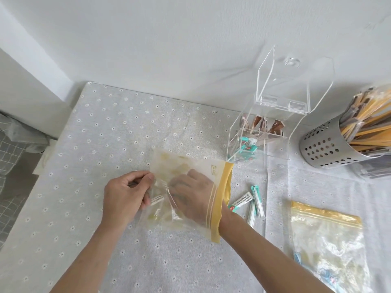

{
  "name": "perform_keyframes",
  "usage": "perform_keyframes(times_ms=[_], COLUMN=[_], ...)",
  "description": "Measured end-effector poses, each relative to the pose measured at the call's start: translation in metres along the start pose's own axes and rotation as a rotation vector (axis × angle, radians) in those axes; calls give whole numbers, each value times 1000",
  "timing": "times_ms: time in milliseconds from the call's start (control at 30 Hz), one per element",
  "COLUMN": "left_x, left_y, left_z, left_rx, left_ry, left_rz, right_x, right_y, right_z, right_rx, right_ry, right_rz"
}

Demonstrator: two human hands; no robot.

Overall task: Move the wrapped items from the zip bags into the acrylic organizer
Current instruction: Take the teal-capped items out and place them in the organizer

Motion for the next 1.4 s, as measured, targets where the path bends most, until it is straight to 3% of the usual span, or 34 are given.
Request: perform_keyframes(times_ms=[100, 267, 467, 600, 767, 1000, 1400], left_x=[0, 0, -2, -4, -4, -4, -3], left_y=[-1, -1, -1, -1, 1, 1, 2], left_z=[2, 1, 0, -3, -5, -6, -3], left_rx=[21, 33, 28, 11, 15, 34, 22], left_ry=[5, 11, 10, 0, -5, 17, -1], left_rz=[-1, -8, -12, -15, -26, -18, -39], right_x=[-10, -40, -49, -54, -63, -76, -77], right_y=[-13, -15, -17, -30, -43, -95, -186], right_z=[-13, -40, -45, -50, -66, -87, -118], right_rx=[37, 76, -65, -6, -94, 141, -4], right_ry=[33, 302, 217, 237, 274, 508, 587], right_rz=[-73, 127, 153, 87, 136, -58, -274])
Point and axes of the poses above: each hand's wrist, its own x-axis towards the middle knuckle, its own y-axis out of the palm, z = x × y, the point moved 5 cm from there along x, towards the middle knuckle, and after that the axes turned 14 degrees about -x, right-handed, at the moved point
